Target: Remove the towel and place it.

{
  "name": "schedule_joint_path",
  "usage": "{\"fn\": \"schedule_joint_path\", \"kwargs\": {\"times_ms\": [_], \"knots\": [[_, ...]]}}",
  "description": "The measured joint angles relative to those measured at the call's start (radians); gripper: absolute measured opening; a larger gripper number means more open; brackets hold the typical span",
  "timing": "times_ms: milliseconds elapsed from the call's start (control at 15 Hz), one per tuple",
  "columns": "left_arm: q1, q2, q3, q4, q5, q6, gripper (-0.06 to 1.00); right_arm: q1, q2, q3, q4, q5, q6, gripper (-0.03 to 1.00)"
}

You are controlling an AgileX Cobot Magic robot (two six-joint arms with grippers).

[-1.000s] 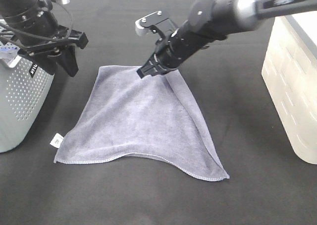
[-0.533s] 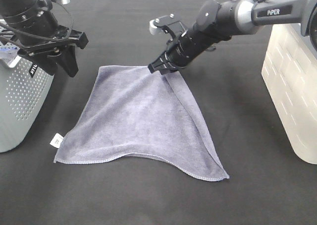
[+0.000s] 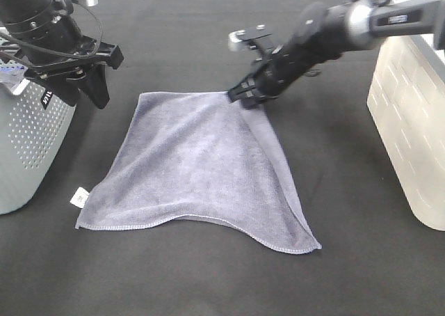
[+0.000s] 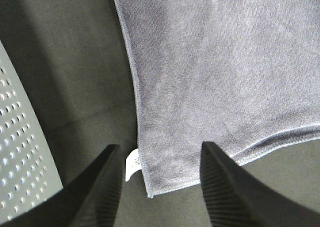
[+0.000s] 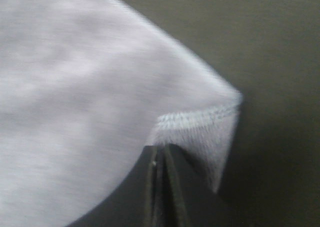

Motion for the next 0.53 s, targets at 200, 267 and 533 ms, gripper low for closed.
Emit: {"fn": "schedule_joint_path", "kwargs": {"times_ms": [200, 267, 533], "knots": [[0.000, 0.000, 0.000, 0.000, 0.000, -0.002, 0.46, -0.111, 0.000, -0.009, 0.008, 0.010, 0.005, 0.06], [0.000, 0.000, 0.000, 0.000, 0.000, -0.002, 0.46, -0.144, 0.000, -0.022, 0.012, 0.023, 0.014, 0.06], [0.000, 0.000, 0.000, 0.001, 0.000, -0.002, 0.46, -0.172, -0.021, -0.062, 0.131, 0.128, -0.020, 0.06]]}}
